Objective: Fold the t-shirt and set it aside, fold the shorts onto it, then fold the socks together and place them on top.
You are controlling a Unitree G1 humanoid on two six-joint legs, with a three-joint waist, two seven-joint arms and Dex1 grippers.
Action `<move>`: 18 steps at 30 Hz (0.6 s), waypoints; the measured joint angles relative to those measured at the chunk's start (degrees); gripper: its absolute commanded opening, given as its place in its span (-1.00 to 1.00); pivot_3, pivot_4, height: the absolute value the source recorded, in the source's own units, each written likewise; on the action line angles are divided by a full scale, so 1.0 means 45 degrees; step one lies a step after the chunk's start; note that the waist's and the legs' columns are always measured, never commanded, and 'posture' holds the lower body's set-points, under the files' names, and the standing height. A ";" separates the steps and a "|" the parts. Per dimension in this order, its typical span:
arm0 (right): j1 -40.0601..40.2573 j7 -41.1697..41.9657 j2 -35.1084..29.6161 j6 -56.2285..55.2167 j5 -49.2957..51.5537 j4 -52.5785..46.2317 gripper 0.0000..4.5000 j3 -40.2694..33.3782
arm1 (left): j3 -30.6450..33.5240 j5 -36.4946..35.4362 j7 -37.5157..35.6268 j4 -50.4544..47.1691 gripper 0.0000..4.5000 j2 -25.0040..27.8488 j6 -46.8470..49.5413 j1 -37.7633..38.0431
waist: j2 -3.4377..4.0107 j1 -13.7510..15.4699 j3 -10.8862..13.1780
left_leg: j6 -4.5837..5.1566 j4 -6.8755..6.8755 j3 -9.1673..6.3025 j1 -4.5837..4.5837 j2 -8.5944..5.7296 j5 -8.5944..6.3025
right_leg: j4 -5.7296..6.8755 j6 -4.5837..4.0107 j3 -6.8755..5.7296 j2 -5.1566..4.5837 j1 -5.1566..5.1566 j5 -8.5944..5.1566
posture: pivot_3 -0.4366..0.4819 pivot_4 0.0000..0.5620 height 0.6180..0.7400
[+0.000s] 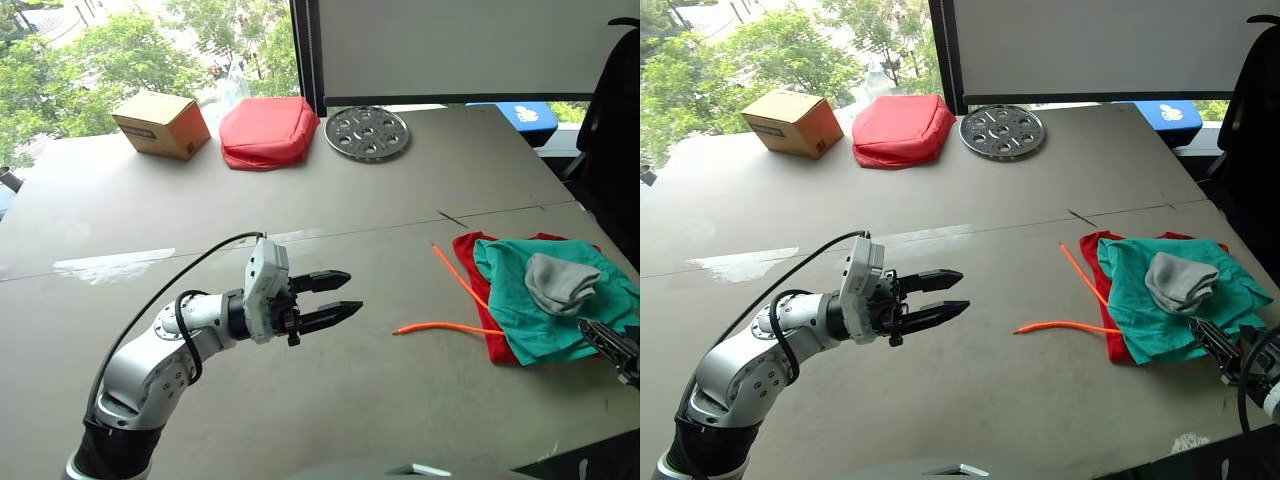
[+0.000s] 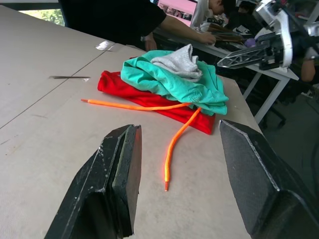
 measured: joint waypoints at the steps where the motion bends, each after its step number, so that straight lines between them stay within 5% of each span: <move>1: 0.0110 0.0851 -0.0198 -0.0765 -0.0231 -0.0429 0.95 0.0047 | 0.0115 0.0079 0.0532 0.0008 0.20 -0.0279 0.0042 0.0043 | 0.0010 -0.0077 0.0013 | -0.0002 0.0022 0.0002 0.0000 0.0010 -0.0001 | 0.0000 0.0002 0.0003 -0.0002 0.0006 0.0000 | -0.05 -0.47 1.00; 3: -0.0475 0.1765 -0.0901 -0.2094 -0.0897 -0.1351 0.95 0.0840 | 0.0546 0.0229 0.1517 0.0089 0.20 -0.0883 -0.0020 0.0186 | 0.0005 -0.0225 0.0066 | -0.0008 0.0043 0.0012 -0.0006 0.0024 -0.0004 | 0.0000 0.0004 0.0016 -0.0008 0.0008 0.0000 | -0.05 -0.47 1.00; 7: -0.3037 0.2512 -0.2726 -0.4194 -0.4031 -0.2041 0.95 0.5823 | 0.1823 0.0044 0.1862 0.0060 0.20 -0.0567 0.0056 0.1509 | -0.0041 -0.0254 0.0103 | -0.0016 0.0042 -0.0013 0.0032 0.0044 -0.0004 | 0.0000 -0.0001 -0.0052 -0.0019 -0.0052 0.0002 | -0.05 -0.47 1.00; 10: -0.5337 0.4079 -0.3183 -0.6294 -0.6861 0.0115 0.95 1.0344 | 0.3414 -0.0058 0.1029 -0.0488 0.20 0.0195 -0.0279 0.4344 | -0.0098 -0.0179 0.0094 | -0.0032 0.0027 -0.0034 0.0023 0.0026 -0.0042 | 0.0001 -0.0055 -0.0071 -0.0005 -0.0057 0.0026 | -0.05 -0.47 1.00; 12: -0.5904 0.5084 -0.3231 -0.7303 -0.8048 0.1845 0.95 1.1910 | 0.4503 0.0106 0.0229 -0.0732 0.20 0.0611 -0.0583 0.6017 | -0.0100 0.0015 0.0111 | -0.0031 0.0024 -0.0078 -0.0009 -0.0016 -0.0042 | 0.0003 -0.0098 -0.0086 -0.0021 -0.0072 0.0029 | -0.05 -0.47 1.00; 18: -0.5093 0.7550 -0.3913 -0.9145 -0.8678 0.3946 0.95 1.1852 | 0.8300 0.0148 -0.1658 -0.1002 0.20 0.0674 -0.1640 0.9587 | -0.0065 0.0521 0.0138 | -0.0008 0.0072 -0.0076 -0.0026 -0.0049 -0.0064 | -0.0003 -0.0044 -0.0157 -0.0206 -0.0044 -0.0017 | -0.05 -0.47 1.00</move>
